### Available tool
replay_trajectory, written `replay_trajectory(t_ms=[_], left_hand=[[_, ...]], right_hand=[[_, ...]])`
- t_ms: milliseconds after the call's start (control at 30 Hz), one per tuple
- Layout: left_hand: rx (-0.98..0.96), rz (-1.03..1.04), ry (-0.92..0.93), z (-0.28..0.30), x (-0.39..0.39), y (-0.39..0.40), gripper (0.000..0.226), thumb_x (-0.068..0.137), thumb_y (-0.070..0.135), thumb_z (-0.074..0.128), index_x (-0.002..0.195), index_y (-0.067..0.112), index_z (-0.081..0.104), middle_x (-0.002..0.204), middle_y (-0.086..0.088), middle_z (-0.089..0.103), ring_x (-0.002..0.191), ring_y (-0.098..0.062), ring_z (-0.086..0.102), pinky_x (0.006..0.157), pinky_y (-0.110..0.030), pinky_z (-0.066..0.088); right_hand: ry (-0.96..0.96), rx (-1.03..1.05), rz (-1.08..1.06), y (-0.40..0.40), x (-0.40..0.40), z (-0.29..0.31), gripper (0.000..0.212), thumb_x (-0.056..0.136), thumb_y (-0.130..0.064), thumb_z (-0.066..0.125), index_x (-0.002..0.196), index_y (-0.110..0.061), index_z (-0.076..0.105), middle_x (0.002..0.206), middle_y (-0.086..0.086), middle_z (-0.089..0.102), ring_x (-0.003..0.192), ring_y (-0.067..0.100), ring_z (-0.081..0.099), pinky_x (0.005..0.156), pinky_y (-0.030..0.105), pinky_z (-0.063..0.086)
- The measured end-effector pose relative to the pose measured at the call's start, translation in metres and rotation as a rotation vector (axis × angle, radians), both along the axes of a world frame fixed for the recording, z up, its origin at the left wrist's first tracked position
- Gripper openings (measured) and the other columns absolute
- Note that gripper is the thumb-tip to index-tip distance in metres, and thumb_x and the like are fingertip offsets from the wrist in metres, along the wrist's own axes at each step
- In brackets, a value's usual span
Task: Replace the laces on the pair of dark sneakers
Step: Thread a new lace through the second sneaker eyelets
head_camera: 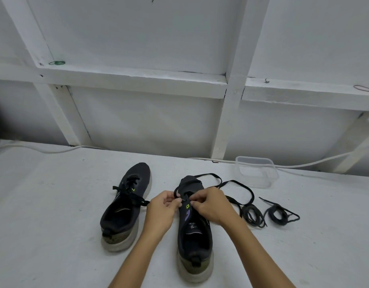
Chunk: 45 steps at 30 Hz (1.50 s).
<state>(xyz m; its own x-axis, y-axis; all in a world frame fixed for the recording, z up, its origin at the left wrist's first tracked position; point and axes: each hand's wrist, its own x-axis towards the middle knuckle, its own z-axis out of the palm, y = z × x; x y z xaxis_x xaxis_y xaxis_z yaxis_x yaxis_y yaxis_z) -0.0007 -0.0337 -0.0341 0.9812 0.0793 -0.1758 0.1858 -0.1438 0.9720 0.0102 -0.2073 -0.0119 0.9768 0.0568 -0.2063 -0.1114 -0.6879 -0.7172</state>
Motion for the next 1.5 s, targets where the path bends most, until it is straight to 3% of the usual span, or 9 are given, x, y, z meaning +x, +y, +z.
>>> replay_trajectory(t_ms=[167, 300, 467, 567, 900, 1100, 1233, 1433, 1500], left_hand=[[0.057, -0.007, -0.057, -0.004, 0.000, 0.000, 0.012, 0.091, 0.007, 0.070, 0.087, 0.018, 0.071, 0.084, 0.007, 0.076, 0.082, -0.007, 0.071, 0.080, -0.026, 0.056], [0.088, 0.025, -0.105, -0.006, 0.000, -0.003, 0.013, 0.090, 0.006, 0.071, 0.084, 0.018, 0.070, 0.081, 0.010, 0.075, 0.079, -0.004, 0.070, 0.072, -0.015, 0.052], [0.094, 0.042, -0.121, -0.005, 0.001, -0.006, 0.011, 0.090, 0.009, 0.072, 0.083, 0.018, 0.069, 0.080, 0.009, 0.074, 0.079, -0.005, 0.070, 0.070, -0.014, 0.051], [0.166, 0.041, -0.152, -0.003, 0.002, -0.009, 0.014, 0.088, 0.011, 0.073, 0.078, 0.021, 0.068, 0.074, 0.009, 0.072, 0.072, 0.002, 0.066, 0.063, -0.008, 0.045], [0.247, 0.017, -0.175, -0.006, -0.001, -0.009, 0.013, 0.088, 0.012, 0.074, 0.079, 0.018, 0.067, 0.074, 0.007, 0.072, 0.071, 0.002, 0.065, 0.062, -0.009, 0.045], [0.239, 0.008, -0.150, -0.003, 0.000, -0.010, 0.007, 0.087, 0.016, 0.075, 0.080, 0.018, 0.074, 0.077, 0.010, 0.072, 0.076, 0.002, 0.064, 0.066, -0.008, 0.044], [0.218, -0.071, -0.059, -0.004, -0.002, -0.003, 0.017, 0.091, 0.024, 0.071, 0.074, 0.026, 0.072, 0.076, 0.014, 0.069, 0.071, 0.002, 0.061, 0.065, -0.010, 0.042], [0.188, -0.171, -0.047, -0.001, -0.009, 0.003, 0.014, 0.095, 0.022, 0.066, 0.093, 0.034, 0.071, 0.104, 0.011, 0.068, 0.089, 0.006, 0.062, 0.079, -0.009, 0.044], [0.170, -0.187, -0.020, 0.002, -0.013, -0.001, 0.013, 0.093, 0.028, 0.068, 0.101, 0.037, 0.066, 0.112, 0.012, 0.063, 0.094, 0.006, 0.061, 0.081, -0.010, 0.044]], right_hand=[[-0.010, 0.078, -0.041, 0.000, -0.004, -0.008, 0.016, 0.091, -0.031, 0.073, 0.105, -0.030, 0.081, 0.091, -0.014, 0.077, 0.085, -0.004, 0.068, 0.070, 0.005, 0.045], [-0.011, 0.155, -0.074, 0.002, -0.007, -0.013, 0.016, 0.092, -0.028, 0.074, 0.106, -0.028, 0.081, 0.093, -0.012, 0.078, 0.088, 0.000, 0.070, 0.085, 0.020, 0.055], [-0.024, 0.227, -0.120, 0.004, -0.010, -0.018, 0.014, 0.090, -0.028, 0.075, 0.103, -0.029, 0.082, 0.087, -0.012, 0.078, 0.085, 0.003, 0.071, 0.087, 0.028, 0.058], [-0.021, 0.244, -0.128, 0.004, -0.011, -0.018, 0.015, 0.090, -0.027, 0.074, 0.102, -0.030, 0.082, 0.087, -0.011, 0.078, 0.086, 0.004, 0.071, 0.088, 0.030, 0.057], [-0.020, 0.265, -0.146, 0.007, -0.015, -0.018, 0.015, 0.091, -0.028, 0.073, 0.102, -0.033, 0.081, 0.089, -0.018, 0.077, 0.088, -0.003, 0.070, 0.090, 0.027, 0.057], [-0.034, 0.262, -0.146, 0.008, -0.016, -0.020, 0.015, 0.092, -0.031, 0.072, 0.103, -0.035, 0.081, 0.089, -0.018, 0.077, 0.088, -0.003, 0.070, 0.088, 0.024, 0.056], [-0.042, 0.220, -0.135, 0.009, -0.015, -0.020, 0.016, 0.092, -0.031, 0.072, 0.105, -0.033, 0.080, 0.092, -0.017, 0.077, 0.089, -0.004, 0.069, 0.087, 0.021, 0.055], [-0.068, 0.104, -0.120, 0.011, -0.012, -0.017, 0.012, 0.092, -0.030, 0.071, 0.101, -0.031, 0.079, 0.077, -0.011, 0.071, 0.072, 0.002, 0.063, 0.064, 0.012, 0.042], [-0.087, 0.064, -0.097, 0.012, -0.013, -0.017, 0.010, 0.094, -0.027, 0.067, 0.099, -0.028, 0.076, 0.074, -0.011, 0.066, 0.071, 0.004, 0.059, 0.063, 0.014, 0.040]])
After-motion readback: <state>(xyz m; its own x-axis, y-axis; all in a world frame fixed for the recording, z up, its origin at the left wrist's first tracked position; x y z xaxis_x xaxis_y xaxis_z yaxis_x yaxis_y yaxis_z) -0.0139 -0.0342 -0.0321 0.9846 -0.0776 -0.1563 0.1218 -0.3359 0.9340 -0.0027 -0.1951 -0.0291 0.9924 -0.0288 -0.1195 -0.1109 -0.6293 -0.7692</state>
